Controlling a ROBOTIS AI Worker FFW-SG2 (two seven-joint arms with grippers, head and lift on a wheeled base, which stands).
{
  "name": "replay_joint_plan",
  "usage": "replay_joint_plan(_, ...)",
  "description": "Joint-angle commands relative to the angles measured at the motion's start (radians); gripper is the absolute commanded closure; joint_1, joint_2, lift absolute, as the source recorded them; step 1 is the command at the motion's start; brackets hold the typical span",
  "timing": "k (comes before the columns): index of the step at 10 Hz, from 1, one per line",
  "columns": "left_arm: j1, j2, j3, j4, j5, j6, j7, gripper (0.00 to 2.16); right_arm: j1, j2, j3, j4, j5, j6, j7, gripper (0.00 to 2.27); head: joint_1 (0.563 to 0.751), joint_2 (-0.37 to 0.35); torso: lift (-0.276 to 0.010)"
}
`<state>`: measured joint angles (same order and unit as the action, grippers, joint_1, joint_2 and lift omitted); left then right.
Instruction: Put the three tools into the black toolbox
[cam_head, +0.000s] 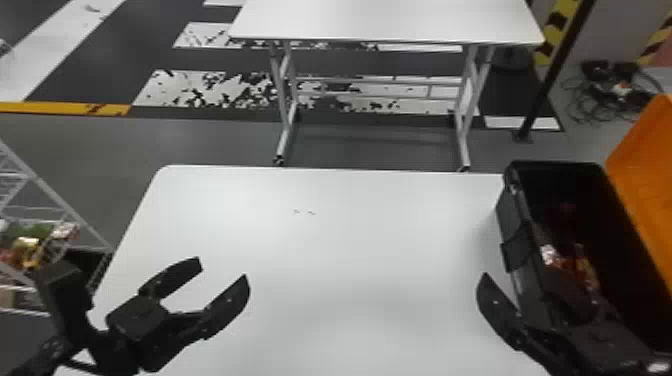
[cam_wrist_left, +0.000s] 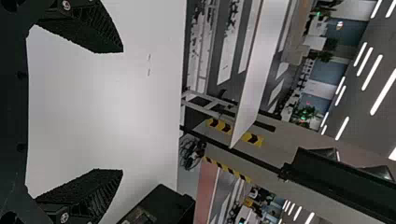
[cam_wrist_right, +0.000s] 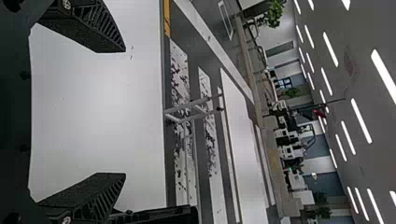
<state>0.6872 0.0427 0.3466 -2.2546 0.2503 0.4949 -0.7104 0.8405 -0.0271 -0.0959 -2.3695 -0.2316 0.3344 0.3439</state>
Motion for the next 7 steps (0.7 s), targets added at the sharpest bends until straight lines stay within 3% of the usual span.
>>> replay_joint_plan(1, 0.002, -0.001, -0.011, 0.075, 0.006, -0.253, 0.039, 0.09, 0.014, 0.006, 0.016, 0.039, 0.040, -0.102, -0.031, 0.06, 0.695, 0.101, -0.051)
replay_joint_plan(2, 0.008, -0.001, -0.018, 0.145, 0.006, -0.496, 0.066, 0.09, 0.017, 0.006, 0.027, 0.088, 0.080, -0.188, -0.068, 0.06, 0.695, 0.106, -0.051)
replay_joint_plan(4, 0.048, -0.001, -0.028, 0.213, 0.004, -0.716, 0.164, 0.09, 0.035, 0.006, 0.068, 0.162, 0.164, -0.403, -0.164, 0.07, 0.695, 0.119, -0.051)
replay_joint_plan(5, 0.086, -0.001, -0.032, 0.228, 0.020, -0.845, 0.184, 0.09, 0.039, 0.007, 0.081, 0.187, 0.163, -0.482, -0.206, 0.07, 0.695, 0.128, -0.051)
replay_joint_plan(7, 0.146, -0.001, -0.051, 0.231, 0.061, -0.897, 0.184, 0.09, 0.034, 0.018, 0.117, 0.259, 0.164, -0.648, -0.279, 0.07, 0.695, 0.146, -0.051)
